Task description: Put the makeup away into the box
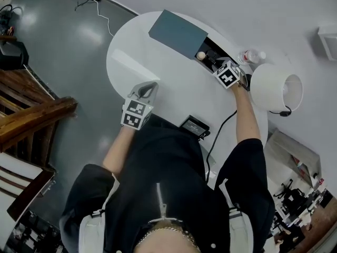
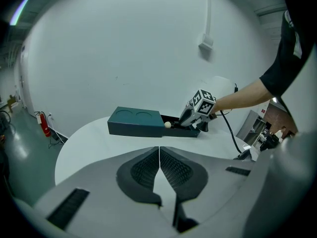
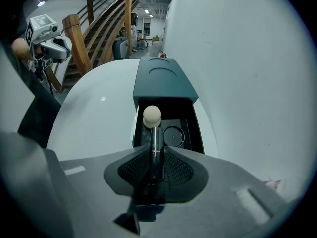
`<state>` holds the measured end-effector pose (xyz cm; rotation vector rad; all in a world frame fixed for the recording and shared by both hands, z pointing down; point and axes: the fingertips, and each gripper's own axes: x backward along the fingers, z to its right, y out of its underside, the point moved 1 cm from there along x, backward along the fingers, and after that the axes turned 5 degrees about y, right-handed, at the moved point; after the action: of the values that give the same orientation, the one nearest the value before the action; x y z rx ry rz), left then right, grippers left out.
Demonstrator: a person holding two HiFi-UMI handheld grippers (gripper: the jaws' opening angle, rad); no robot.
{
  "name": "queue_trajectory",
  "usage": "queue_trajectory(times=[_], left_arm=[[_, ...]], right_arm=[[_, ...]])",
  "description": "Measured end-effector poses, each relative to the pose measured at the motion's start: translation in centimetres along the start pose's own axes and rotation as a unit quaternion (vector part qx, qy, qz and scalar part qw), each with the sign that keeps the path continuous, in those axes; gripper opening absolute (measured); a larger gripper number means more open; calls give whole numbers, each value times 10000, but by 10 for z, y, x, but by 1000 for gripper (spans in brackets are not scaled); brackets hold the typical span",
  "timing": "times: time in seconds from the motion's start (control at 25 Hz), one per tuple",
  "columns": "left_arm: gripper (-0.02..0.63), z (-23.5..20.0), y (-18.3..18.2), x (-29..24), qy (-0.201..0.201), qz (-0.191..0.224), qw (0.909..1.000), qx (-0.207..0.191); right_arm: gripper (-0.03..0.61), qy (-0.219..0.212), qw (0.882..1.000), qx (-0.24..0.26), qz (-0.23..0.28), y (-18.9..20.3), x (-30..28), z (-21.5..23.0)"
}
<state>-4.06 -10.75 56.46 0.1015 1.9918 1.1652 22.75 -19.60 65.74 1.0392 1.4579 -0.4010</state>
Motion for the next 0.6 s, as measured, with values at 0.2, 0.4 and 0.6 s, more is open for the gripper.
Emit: queue_trajectory(times=[0.2, 0.4, 0.6], left_arm=[[15, -5, -2, -8, -25, -51, 10000, 54], [14, -7, -5, -15, -42, -88, 9999, 81], [14, -10, -5, -17, -63, -137, 9998, 110]], right_arm=[[87, -256, 9995, -71, -154, 8, -14, 1], [87, -431, 9987, -104, -240, 13, -22, 3], [87, -561, 9977, -214, -318, 18, -25, 3]])
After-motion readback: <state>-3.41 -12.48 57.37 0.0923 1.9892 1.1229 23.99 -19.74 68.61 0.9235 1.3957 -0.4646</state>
